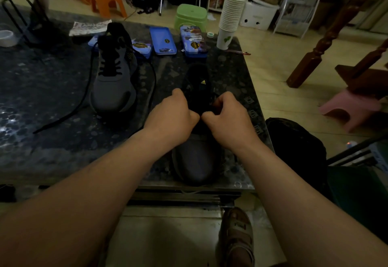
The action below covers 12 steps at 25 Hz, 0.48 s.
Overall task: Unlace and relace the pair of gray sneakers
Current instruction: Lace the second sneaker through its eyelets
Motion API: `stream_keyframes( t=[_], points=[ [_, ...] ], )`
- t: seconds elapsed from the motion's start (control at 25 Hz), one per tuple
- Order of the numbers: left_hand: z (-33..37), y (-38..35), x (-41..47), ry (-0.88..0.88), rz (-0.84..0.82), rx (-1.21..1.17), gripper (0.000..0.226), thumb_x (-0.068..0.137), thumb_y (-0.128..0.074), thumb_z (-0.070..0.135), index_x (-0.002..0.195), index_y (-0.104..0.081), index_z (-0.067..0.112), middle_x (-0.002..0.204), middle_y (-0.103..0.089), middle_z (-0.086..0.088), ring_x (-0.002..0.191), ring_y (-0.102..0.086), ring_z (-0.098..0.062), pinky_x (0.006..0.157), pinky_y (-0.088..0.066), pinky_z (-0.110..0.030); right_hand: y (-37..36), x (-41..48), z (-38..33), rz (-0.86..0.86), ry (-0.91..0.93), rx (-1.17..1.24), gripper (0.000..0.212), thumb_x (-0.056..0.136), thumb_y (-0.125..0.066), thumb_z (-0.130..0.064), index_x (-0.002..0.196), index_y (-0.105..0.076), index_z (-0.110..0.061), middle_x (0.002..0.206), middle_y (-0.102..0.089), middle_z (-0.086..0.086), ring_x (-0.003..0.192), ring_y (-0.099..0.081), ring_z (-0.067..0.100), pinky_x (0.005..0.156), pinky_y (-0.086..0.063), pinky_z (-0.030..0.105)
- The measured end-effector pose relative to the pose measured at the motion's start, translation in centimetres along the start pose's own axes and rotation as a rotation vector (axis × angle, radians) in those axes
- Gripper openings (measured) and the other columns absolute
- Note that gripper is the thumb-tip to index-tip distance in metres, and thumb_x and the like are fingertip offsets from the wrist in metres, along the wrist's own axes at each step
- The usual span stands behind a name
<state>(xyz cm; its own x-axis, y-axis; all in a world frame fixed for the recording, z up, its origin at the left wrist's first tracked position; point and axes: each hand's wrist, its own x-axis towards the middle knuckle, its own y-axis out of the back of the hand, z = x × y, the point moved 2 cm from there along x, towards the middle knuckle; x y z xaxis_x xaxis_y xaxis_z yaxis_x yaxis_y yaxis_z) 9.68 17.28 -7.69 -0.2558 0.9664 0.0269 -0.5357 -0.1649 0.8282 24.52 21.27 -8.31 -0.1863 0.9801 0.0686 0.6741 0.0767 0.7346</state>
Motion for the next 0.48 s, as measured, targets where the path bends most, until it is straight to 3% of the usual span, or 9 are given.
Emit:
stream_keyframes(
  t=[0.12,0.2,0.48],
  points=[
    [-0.8,0.3,-0.3,0.035,-0.005,-0.038,0.038,0.092,-0.059,0.047,0.106,-0.046,0.015,0.093,-0.06,-0.003,0.08,-0.06,-0.026,0.066,-0.05,-0.04,-0.1,-0.1,0.3,-0.041,-0.059,0.019,0.032,0.087,-0.065,-0.044,0.105,-0.054,-0.02,0.107,-0.058,0.0,0.088,-0.057,0.016,0.063,-0.039,0.031],
    [-1.1,0.3,-0.4,0.082,-0.015,-0.019,0.045,0.089,-0.059,0.055,0.108,-0.048,0.016,0.094,-0.059,-0.001,0.082,-0.059,-0.024,0.065,-0.046,-0.037,-0.2,-0.3,0.3,-0.07,-0.1,0.016,0.038,0.087,-0.062,-0.051,0.106,-0.053,-0.02,0.108,-0.057,0.001,0.089,-0.058,0.019,0.062,-0.037,0.032],
    [-0.6,0.4,-0.9,0.022,-0.045,0.036,0.031,0.093,-0.058,0.041,0.098,-0.052,0.012,0.094,-0.062,-0.008,0.083,-0.06,-0.031,0.064,-0.042,-0.036,0.2,-1.5,-0.7,-0.063,-0.072,0.026,0.031,0.089,-0.064,-0.043,0.103,-0.055,-0.017,0.095,-0.059,-0.002,0.077,-0.052,0.01,0.057,-0.034,0.028]
  ],
)
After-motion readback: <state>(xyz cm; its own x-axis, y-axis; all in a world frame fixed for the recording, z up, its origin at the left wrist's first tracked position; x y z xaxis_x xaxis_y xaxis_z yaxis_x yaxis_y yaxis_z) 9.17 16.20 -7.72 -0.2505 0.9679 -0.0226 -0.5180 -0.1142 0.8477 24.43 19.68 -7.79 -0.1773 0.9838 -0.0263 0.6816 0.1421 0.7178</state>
